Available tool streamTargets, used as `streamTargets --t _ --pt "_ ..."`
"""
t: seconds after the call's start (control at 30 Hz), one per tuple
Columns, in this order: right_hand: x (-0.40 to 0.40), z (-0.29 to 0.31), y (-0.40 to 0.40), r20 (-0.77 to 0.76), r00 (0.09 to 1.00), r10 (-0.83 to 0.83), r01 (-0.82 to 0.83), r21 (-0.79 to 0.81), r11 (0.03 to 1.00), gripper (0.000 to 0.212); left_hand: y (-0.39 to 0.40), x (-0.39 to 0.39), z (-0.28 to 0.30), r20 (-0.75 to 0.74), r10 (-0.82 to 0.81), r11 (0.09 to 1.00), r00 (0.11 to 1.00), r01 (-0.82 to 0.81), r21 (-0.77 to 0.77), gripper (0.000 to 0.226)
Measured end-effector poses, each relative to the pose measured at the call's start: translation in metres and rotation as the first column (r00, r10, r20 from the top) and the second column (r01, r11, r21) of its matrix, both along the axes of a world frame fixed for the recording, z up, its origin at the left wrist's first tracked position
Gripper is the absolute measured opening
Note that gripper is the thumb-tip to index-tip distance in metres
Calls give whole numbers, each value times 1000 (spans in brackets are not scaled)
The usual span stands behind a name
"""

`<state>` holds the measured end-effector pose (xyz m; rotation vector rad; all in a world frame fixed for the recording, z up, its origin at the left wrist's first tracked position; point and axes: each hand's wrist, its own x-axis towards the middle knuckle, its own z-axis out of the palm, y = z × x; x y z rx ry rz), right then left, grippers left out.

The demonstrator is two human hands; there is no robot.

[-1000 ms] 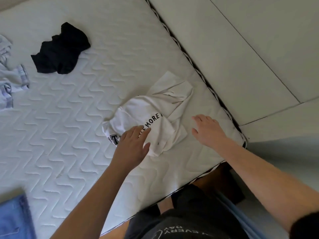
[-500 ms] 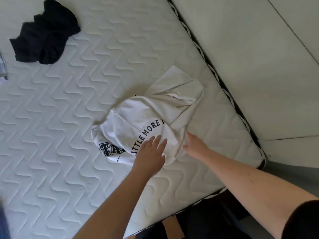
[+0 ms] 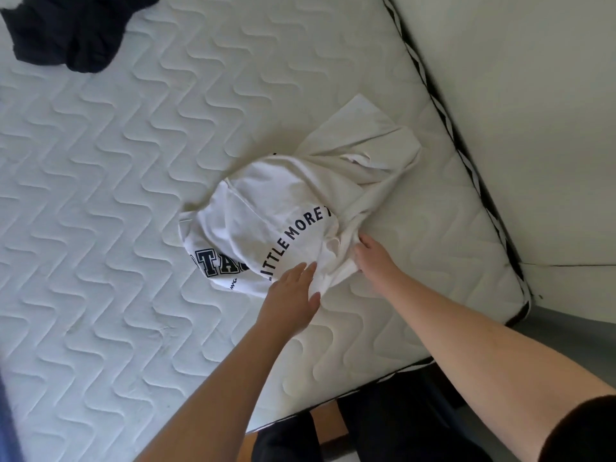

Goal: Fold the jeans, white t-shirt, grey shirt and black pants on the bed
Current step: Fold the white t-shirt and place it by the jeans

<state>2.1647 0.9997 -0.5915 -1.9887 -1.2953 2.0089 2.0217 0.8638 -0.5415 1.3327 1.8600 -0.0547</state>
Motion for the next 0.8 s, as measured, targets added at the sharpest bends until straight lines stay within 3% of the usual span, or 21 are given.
streamTargets --t 0.1,0.2,0.33,0.4,0.47,0.53,0.6,0.67,0.7,0.77,0.8 --pt "-14 36 -5 -252 949 -192 145 -192 970 44 -3 0 6 162 139 986 977 -153 74 81" --pt "-19 73 -14 -460 880 -118 7 -236 972 41 4 2 13 282 226 953 932 -272 135 94" --pt "-17 120 -25 -537 792 292 -329 29 944 31 15 -3 26 320 440 824 839 -519 228 44" --pt "-14 135 -28 -538 768 347 -351 99 931 28 11 -11 39 325 537 756 779 -615 224 47" --pt "-9 140 -28 -523 805 282 -280 85 956 27 5 -21 59 381 623 677 683 -715 177 53" --pt "-6 135 -32 -477 861 176 -179 40 983 27 1 -31 83 423 687 601 591 -789 126 50" --pt "-3 125 -41 -313 936 159 -126 125 984 34 -1 -40 109 487 741 495 462 -866 69 43" --pt "2 112 -50 -14 966 258 -247 240 939 56 -3 -46 137 623 763 302 174 -947 -105 31" --pt "3 109 -56 120 940 319 -339 242 909 75 -5 -49 150 650 757 236 71 -956 -171 28" --pt "-2 105 -69 300 861 409 -483 236 843 109 -12 -55 177 660 750 208 35 -961 -184 24" --pt "-7 103 -76 379 821 426 -535 252 806 118 -17 -57 189 653 751 240 93 -961 -139 23"
